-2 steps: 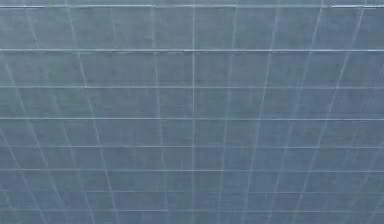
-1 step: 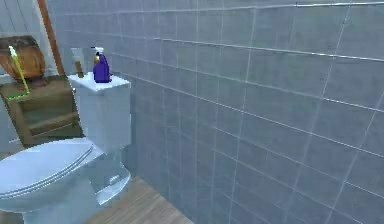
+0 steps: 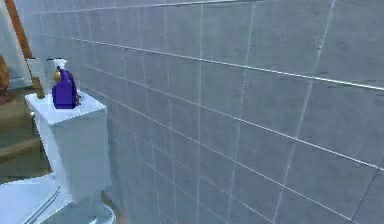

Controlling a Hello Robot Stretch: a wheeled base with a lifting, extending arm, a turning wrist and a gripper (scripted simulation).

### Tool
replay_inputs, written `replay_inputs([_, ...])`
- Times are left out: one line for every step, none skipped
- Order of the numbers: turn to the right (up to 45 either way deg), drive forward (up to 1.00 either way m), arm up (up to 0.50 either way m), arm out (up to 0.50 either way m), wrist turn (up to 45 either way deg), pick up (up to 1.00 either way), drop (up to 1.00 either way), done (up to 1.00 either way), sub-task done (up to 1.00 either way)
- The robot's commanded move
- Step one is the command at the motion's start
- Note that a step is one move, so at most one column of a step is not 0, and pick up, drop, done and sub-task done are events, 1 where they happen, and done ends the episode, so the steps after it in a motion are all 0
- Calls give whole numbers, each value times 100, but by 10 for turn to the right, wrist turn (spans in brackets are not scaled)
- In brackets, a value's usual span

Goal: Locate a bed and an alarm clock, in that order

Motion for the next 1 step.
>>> replay_inputs([-450,0,0,0,0,0,0,0,0])
